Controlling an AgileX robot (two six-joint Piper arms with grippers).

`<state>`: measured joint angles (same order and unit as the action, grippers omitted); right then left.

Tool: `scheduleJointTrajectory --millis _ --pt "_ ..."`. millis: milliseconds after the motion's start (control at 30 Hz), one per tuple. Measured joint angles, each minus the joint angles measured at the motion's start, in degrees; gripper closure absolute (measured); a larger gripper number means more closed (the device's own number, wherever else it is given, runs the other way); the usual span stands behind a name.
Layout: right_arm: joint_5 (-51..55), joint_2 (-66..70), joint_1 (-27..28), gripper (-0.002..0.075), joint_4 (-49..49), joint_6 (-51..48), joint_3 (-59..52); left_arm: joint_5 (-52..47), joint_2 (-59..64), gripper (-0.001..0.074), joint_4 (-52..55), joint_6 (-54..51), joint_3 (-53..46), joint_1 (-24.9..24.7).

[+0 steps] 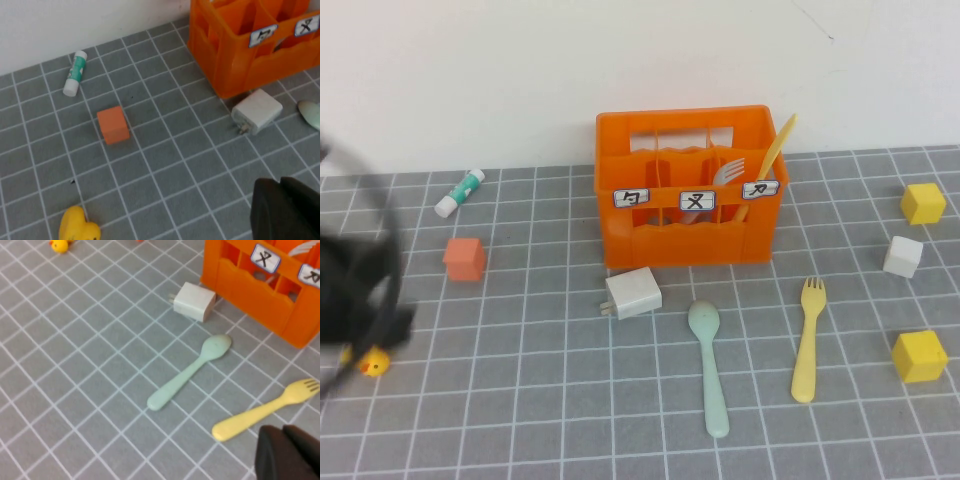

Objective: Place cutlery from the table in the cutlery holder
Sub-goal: Pick up the spoon

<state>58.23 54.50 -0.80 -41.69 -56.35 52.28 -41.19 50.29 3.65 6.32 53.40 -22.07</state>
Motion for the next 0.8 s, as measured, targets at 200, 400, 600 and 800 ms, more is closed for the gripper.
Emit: scheduleJointTrajectory --millis 200,400,600,800 --pt "-0.2 10.6 -1.4 0.0729 -1.3 0.1 1.9 2.6 -13.9 0.0734 -2.1 -1.2 -11.3 0.0" --pt "-4.3 20.8 -12.1 0.0729 2.7 5.5 2.2 4.2 -27.2 0.0734 -2.9 -1.4 -21.9 0.0" --pt "-9.7 31.6 -26.2 0.0729 15.2 19.7 6.0 11.0 -37.4 0.0735 -3.0 -1.4 -32.5 0.0" --pt "-7.5 43.6 -31.7 0.0724 21.1 27.7 15.6 18.7 -45.6 0.0735 -2.8 -1.4 -38.2 0.0"
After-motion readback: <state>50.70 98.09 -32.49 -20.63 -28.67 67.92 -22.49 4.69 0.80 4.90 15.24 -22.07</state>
